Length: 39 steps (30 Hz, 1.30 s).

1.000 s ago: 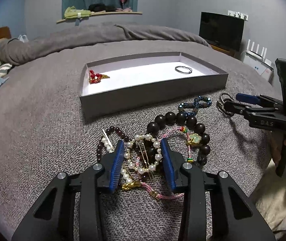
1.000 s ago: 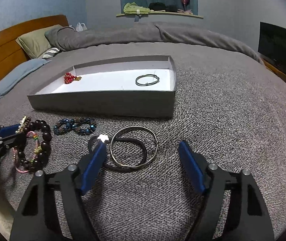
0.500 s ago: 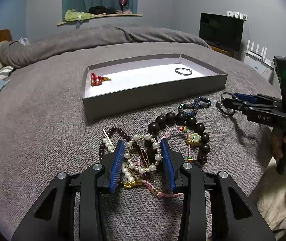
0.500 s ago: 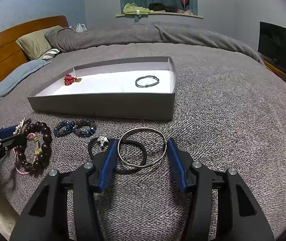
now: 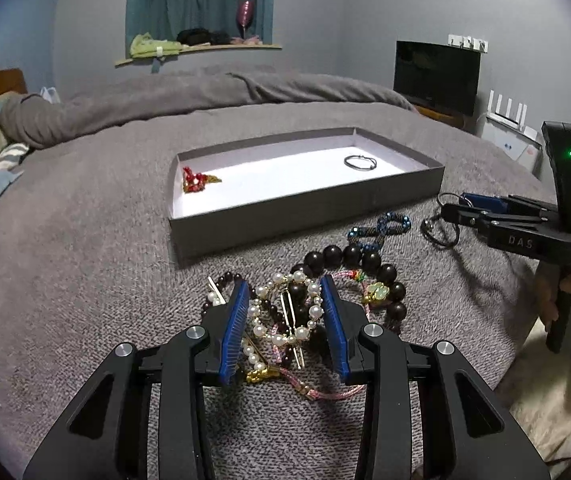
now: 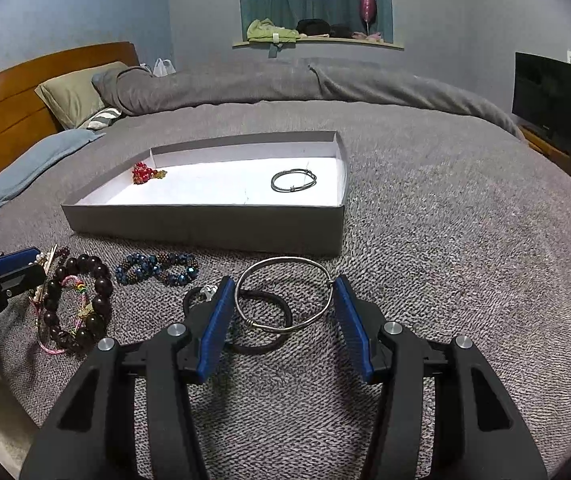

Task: Organize jewelry
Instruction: 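Grasp the pearl hair clip with the left tool while the right tool grasps another silver bangle, then lower the pearl clip and silver bangle into the tray and open both tools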

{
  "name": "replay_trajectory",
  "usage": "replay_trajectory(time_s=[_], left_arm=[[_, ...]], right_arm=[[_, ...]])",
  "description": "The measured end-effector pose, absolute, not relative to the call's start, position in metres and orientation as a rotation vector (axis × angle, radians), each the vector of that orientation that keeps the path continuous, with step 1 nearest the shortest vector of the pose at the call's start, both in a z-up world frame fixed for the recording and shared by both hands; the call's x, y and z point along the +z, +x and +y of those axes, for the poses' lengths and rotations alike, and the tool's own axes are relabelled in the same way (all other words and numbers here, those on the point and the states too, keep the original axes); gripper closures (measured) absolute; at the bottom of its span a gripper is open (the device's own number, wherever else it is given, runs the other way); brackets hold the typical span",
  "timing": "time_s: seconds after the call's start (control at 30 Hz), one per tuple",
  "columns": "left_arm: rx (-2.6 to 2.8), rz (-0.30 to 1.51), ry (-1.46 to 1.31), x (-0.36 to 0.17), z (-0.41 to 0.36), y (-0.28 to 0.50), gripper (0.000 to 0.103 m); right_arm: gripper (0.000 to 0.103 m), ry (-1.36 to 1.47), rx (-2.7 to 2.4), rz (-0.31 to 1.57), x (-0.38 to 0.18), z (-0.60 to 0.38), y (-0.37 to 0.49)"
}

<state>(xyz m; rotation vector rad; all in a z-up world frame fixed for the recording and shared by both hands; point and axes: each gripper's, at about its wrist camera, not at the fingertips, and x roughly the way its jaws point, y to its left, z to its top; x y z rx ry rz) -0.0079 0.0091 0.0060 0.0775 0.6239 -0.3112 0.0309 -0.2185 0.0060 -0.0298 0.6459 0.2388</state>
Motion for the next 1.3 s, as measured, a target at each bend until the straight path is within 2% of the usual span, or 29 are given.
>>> replay_trajectory(time_s=[0.4,0.9,1.07,1.3], left_arm=[[-0.275,0.569,0.047,0.037,0.021,-0.001,0.064],[-0.208,0.504,0.009,0.088,0.025,0.097,0.065],[-0.212,0.596,-0.01,0.071,0.022,0.125,0.064],[-0.252,0.768,0.002,0.031,0.026,0.139,0.064]], right_arm=[[0.052,-0.017,0.236,0.587,0.024,-0.219,0.027],[0.052,0.015,0.246,0.474,0.089,-0.208,0.091],[0.052,0.012,0.242,0.506,0.084,-0.202,0.116],[0.052,0.005,0.273,0.684,0.041,-0.2,0.138]])
